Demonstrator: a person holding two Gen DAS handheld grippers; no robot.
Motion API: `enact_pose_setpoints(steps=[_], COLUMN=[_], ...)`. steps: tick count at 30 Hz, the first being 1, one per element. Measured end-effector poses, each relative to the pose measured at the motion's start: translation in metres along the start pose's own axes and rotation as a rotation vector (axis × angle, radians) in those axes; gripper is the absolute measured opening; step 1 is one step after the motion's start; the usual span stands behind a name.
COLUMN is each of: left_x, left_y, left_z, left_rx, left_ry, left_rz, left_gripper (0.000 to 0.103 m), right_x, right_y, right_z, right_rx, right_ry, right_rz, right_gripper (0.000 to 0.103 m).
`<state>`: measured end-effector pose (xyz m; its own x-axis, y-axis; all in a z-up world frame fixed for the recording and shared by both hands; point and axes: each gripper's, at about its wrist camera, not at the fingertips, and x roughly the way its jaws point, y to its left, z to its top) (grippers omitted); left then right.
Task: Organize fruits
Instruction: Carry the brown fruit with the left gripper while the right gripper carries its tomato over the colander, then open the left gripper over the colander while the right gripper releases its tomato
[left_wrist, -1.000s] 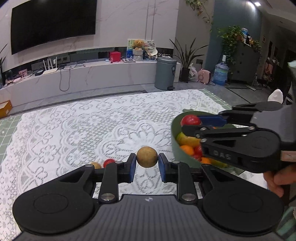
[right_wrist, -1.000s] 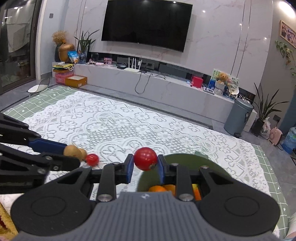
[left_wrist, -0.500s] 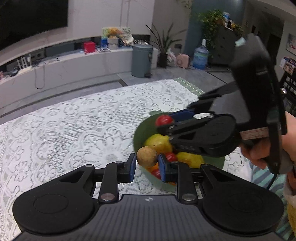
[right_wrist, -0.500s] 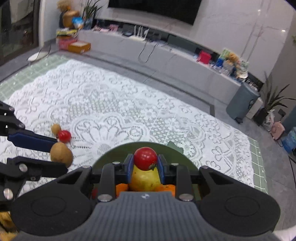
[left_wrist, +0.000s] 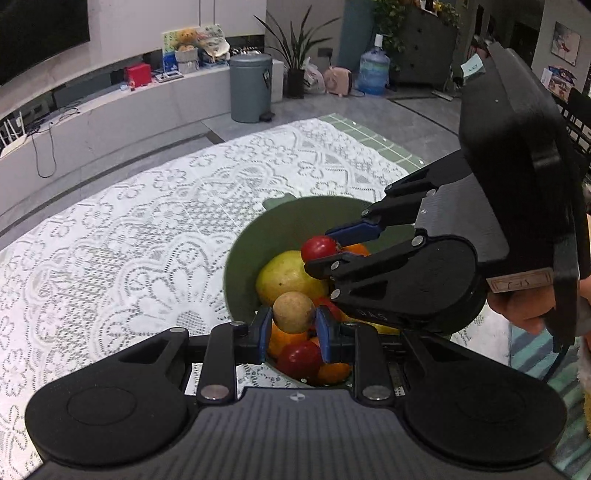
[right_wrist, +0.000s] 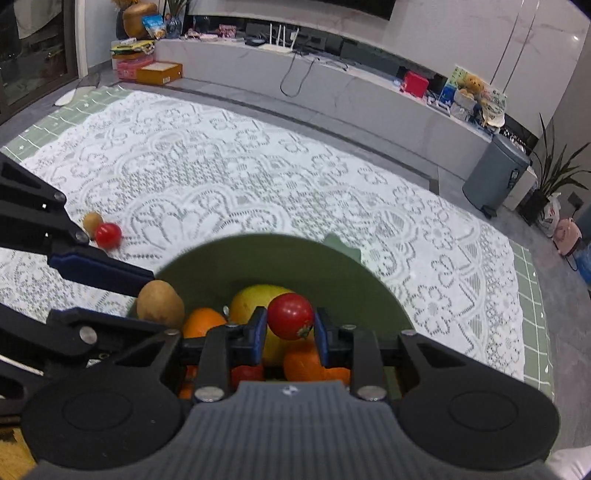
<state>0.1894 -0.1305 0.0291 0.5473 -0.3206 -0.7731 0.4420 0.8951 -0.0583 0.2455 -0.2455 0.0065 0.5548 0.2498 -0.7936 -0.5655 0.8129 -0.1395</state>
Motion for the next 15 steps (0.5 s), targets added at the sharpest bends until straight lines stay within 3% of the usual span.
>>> enact_pose_setpoints(steps=[15], left_x=[0.018], left_y=[0.011], left_z=[-0.003], left_rx=[-0.031], left_ry=[0.023], left_rz=[-0.025], left_gripper=[0.028], right_x=[0.01], right_y=[-0.007], right_z=[0.002], right_rx=[0.032], right_ry=[0.004], right_rz=[0.024], right_gripper=[0.024])
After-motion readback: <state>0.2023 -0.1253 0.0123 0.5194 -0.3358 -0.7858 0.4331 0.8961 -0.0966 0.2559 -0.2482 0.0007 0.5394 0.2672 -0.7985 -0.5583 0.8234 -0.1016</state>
